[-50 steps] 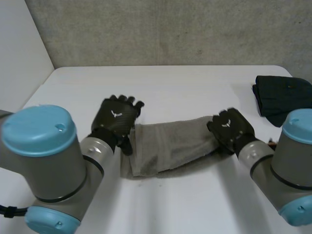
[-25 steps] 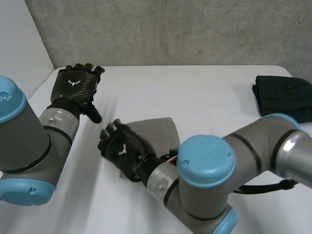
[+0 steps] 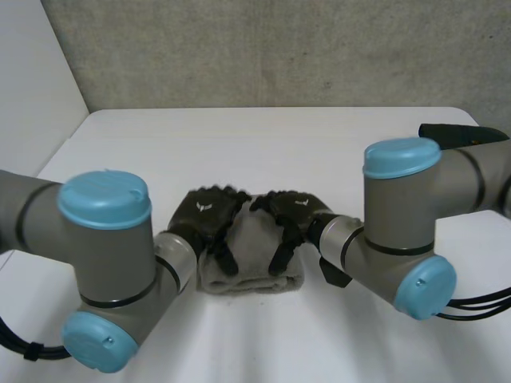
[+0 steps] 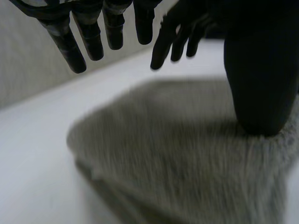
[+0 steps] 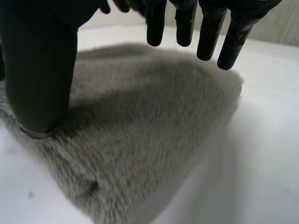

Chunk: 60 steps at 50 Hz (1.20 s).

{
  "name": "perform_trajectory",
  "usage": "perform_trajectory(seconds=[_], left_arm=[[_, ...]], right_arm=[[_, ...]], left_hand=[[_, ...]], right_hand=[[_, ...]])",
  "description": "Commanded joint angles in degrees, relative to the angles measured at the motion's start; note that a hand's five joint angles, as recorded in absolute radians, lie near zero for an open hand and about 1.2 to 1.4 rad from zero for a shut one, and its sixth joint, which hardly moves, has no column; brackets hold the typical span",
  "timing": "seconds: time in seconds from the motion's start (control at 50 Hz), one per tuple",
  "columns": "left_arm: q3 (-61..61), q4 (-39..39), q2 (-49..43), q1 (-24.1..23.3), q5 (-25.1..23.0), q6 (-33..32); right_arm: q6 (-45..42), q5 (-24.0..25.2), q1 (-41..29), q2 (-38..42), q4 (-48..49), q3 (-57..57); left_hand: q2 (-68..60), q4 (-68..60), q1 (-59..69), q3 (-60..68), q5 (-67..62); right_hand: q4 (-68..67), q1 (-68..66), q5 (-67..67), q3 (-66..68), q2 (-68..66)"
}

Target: Fold the laundry.

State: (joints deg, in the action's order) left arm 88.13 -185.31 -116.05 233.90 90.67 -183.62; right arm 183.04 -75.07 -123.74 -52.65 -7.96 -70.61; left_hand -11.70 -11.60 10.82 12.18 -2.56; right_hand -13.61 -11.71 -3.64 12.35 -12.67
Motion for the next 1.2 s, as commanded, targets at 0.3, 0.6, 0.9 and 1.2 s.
perform_trajectory(seconds=[0.3,0.6,0.9,1.2], left_arm=[[-2.9,3.8,0.3,0.8,4.6,-9.0],[-7.8,6.0,10.8,3.5,-7.9,-6.0],[-8.8,9.1,10.8,4.6,-9.2,-2.4],[-8.2,8.8,10.7,4.7,-9.2,-1.4]], right_arm=[[-13.9,-7.5,-0.4,-4.2,4.1,-3.2],[-15.1,-11.9,-7.9,-12.4,18.4,-21.8],[-18.1,-17.1,-11.6,-1.3,28.3,-20.3],[-20.9,-16.6,-11.6,1.4,32.9,-18.5]], left_hand=[[1.3,1.2,-0.4,-1.8,2.2],[0.5,0.4,0.4,-1.0,1.3],[0.3,0.2,0.6,-0.8,1.2],[0.0,-0.1,0.9,-0.5,0.8]], right_hand=[[3.6,1.7,3.6,-2.3,2.7],[3.6,1.7,3.6,-2.3,2.7],[3.6,1.7,3.6,-2.3,2.7],[-14.0,-15.9,-13.9,15.2,-14.9]])
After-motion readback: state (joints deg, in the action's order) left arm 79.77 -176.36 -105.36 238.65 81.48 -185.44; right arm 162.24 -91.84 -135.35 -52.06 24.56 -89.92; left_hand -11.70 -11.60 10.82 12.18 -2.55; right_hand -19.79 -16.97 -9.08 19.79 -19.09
